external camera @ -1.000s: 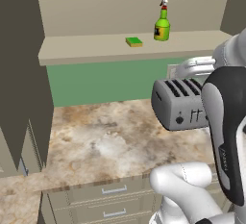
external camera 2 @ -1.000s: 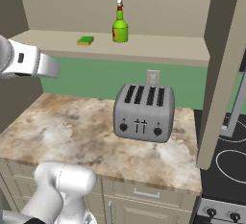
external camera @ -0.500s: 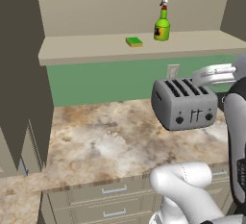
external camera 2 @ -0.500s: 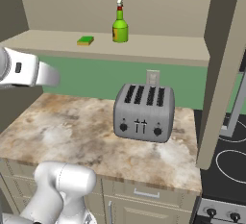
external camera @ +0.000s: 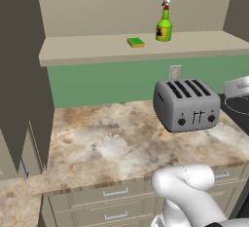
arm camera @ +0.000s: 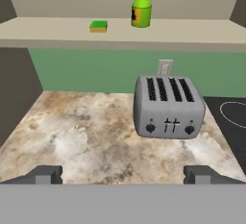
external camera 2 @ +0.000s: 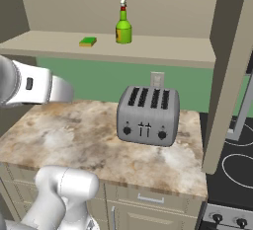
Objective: Pick up the spray and sponge from the sink, and place them back in the cabinet, and close the cabinet doors.
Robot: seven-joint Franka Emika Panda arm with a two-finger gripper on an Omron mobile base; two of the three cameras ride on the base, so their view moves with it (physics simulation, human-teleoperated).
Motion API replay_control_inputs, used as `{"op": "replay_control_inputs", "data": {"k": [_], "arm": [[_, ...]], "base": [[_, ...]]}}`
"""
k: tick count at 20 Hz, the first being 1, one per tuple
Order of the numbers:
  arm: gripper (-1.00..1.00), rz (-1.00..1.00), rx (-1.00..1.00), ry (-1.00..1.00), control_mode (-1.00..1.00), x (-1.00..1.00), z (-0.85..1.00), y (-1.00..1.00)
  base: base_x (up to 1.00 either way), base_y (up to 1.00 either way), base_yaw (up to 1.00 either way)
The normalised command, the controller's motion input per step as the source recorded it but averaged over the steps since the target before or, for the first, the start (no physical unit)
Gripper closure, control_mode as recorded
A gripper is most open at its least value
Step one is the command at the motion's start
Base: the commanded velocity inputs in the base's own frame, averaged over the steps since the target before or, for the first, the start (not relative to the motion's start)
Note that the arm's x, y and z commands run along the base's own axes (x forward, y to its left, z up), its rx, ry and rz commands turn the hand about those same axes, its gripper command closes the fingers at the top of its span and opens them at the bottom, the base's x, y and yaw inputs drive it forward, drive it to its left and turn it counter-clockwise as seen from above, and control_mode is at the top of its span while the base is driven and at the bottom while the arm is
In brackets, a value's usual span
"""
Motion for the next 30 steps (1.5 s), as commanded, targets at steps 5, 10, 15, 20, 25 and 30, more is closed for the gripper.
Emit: {"op": "replay_control_inputs", "data": {"k": [5,10,15,20,25,30], "arm": [[-1.00,0.01,0.00,0.00,-1.00,-0.35,0.00,-0.40],[-1.00,0.01,0.00,0.00,-1.00,-0.37,0.00,-0.45],[-1.00,0.01,0.00,-0.01,-1.00,-0.32,0.00,-0.49],[-1.00,0.01,0.00,-0.02,-1.00,-0.24,-0.02,-0.51],[-1.00,0.02,0.00,-0.03,-1.00,-0.19,-0.02,-0.47],[-1.00,0.02,0.00,-0.03,-1.00,-0.22,-0.04,-0.44]], "base": [[0.00,0.00,0.00],[0.00,0.00,0.00],[0.00,0.00,0.00],[0.00,0.00,0.00],[0.00,0.00,0.00],[0.00,0.00,0.00]]}}
